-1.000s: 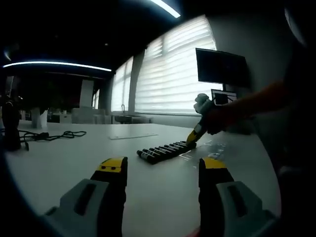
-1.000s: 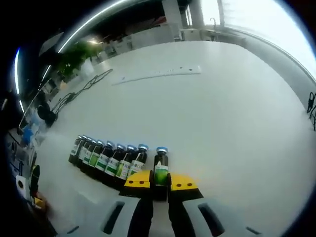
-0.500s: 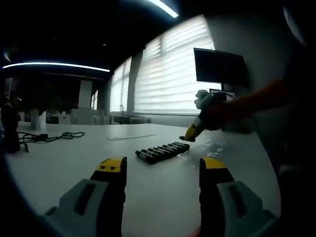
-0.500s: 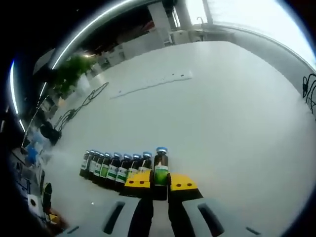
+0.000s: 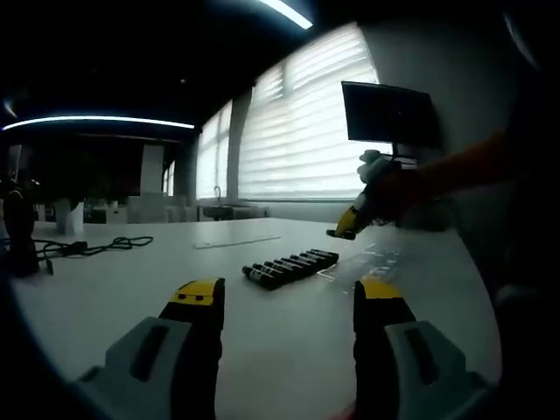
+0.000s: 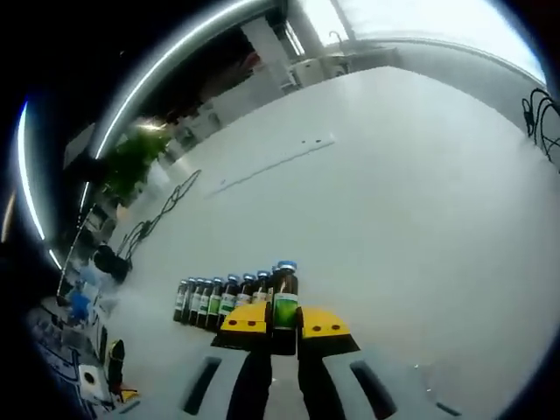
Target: Grip medicine bottles put into box
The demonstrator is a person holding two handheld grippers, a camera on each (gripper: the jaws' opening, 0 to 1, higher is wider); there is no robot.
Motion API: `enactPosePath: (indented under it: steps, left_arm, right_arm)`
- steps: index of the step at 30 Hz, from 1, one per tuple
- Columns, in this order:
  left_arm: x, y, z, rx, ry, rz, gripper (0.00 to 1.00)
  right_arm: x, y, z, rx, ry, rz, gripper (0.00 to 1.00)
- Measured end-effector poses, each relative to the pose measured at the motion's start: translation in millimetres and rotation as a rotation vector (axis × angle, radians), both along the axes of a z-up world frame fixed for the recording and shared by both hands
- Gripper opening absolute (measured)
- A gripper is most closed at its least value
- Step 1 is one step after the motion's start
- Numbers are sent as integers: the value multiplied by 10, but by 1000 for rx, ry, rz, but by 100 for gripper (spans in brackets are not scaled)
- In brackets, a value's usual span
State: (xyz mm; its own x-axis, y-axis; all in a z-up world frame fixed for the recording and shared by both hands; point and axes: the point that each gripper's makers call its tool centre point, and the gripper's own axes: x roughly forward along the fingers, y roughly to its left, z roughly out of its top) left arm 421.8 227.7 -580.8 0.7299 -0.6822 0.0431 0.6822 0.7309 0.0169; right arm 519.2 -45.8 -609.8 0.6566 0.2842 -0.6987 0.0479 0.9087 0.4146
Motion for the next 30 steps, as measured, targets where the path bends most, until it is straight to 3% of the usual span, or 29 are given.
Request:
enactPosePath:
  steps: [17,24,30]
  left_arm:
    - [-28,-23,20,-9,3,-11,52]
    - [-31,-31,16,-5,3,-15,52]
    - [-26,-29,8,-3,5,-16,52]
  right_arm:
    - [-397,400,440,106,-77,2,6]
    - [-621,690,452,163,-77,30,6]
    - [-710,852,342,187,-61,36,6]
